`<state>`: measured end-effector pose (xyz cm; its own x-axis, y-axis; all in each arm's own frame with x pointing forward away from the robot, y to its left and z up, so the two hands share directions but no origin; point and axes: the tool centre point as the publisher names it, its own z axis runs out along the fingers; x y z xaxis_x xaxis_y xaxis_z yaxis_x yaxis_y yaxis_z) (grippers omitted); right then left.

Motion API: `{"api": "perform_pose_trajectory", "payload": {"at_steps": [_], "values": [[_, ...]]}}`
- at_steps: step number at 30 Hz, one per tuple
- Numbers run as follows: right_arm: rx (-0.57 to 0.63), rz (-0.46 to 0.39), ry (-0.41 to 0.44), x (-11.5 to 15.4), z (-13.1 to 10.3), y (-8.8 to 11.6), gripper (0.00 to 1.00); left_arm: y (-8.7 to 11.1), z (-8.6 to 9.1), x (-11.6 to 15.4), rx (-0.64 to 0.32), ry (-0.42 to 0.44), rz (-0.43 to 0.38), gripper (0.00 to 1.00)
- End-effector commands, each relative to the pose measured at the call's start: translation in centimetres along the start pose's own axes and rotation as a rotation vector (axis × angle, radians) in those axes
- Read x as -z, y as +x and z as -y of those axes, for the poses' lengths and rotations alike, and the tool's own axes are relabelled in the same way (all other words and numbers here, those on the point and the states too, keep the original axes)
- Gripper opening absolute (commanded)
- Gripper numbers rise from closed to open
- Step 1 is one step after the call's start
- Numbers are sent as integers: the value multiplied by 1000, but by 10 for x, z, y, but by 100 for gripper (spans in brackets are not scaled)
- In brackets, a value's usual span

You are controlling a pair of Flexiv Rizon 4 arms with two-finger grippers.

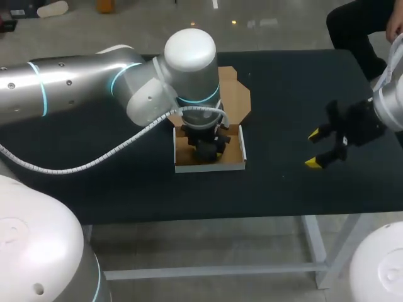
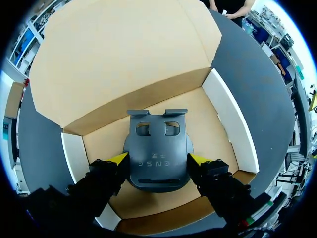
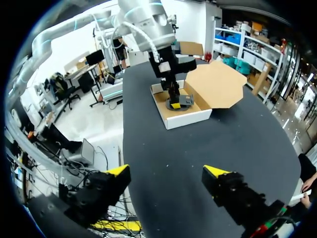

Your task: Assemble the packaging by folding the flat box into shape, placing the metal phone stand inside, and closing the box properly

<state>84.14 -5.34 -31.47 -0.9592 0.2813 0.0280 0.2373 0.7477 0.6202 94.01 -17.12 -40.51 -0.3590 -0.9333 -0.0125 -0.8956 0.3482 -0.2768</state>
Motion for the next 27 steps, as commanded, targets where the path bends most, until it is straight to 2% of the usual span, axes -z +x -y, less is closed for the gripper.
{"api": "perform_pose_trajectory", "payload": {"at_steps": [1, 8, 12, 27], "values": [[1, -3, -4, 1, 1, 0, 100, 2, 1, 2, 4, 1, 16, 100], [1, -3, -4, 1, 1, 0, 100, 1, 1, 7, 21, -1, 26, 100], [1, -3, -4, 1, 1, 0, 100, -1, 1, 17, 50, -39, 24, 100], [1, -3, -4, 1, 1, 0, 100, 4, 0, 46, 232, -141, 49, 100]]}}
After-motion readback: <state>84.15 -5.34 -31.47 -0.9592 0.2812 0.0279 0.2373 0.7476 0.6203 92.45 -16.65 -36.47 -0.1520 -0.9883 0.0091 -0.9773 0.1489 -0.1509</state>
